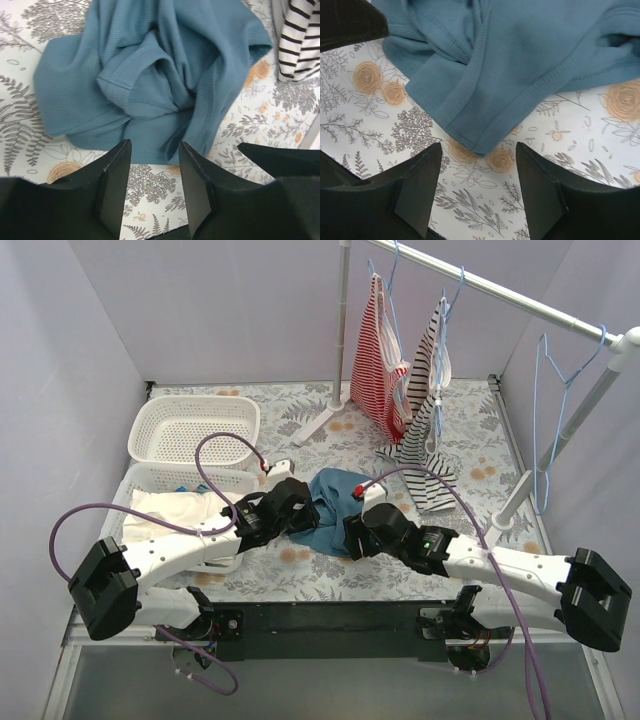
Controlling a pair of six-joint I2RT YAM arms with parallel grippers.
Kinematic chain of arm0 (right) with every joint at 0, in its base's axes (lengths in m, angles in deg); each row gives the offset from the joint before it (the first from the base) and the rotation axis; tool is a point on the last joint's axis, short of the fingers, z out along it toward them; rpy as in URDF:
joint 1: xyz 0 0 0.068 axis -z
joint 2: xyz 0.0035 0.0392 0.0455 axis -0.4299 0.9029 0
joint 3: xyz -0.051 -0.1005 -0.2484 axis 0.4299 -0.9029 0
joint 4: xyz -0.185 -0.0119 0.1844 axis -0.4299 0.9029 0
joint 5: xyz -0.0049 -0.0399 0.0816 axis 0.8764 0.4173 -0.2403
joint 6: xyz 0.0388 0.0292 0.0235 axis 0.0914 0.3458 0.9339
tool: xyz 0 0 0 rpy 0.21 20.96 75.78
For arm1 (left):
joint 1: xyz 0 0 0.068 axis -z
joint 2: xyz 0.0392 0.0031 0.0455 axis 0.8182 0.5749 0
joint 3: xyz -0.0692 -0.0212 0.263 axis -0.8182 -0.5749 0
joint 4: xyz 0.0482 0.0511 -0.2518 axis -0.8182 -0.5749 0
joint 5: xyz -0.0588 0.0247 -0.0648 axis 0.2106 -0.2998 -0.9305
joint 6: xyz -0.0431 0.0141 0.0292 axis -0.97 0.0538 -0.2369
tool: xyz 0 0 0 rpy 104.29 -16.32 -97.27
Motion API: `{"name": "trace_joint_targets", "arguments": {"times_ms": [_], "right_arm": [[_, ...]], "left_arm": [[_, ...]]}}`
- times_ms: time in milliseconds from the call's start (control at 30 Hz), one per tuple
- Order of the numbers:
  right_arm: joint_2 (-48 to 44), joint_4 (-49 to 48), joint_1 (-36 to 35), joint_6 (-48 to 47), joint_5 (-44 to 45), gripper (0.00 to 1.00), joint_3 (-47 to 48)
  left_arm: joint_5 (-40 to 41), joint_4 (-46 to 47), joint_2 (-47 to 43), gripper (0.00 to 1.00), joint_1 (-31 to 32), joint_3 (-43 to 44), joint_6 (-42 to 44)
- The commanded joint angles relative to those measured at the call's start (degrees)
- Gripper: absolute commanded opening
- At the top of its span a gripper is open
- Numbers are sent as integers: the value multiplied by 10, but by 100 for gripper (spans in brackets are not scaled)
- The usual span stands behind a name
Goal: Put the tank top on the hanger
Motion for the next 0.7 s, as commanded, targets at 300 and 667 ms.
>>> {"name": "trace_joint_targets", "arguments": {"times_ms": [300,667], "right_arm": [[150,-62,-20,-5,22,66,56],[-42,144,-20,7,193,1,127]], "left_arm": [[60,-21,-8,44,0,-4,-30],[11,19,2,28,0,10,29]]}}
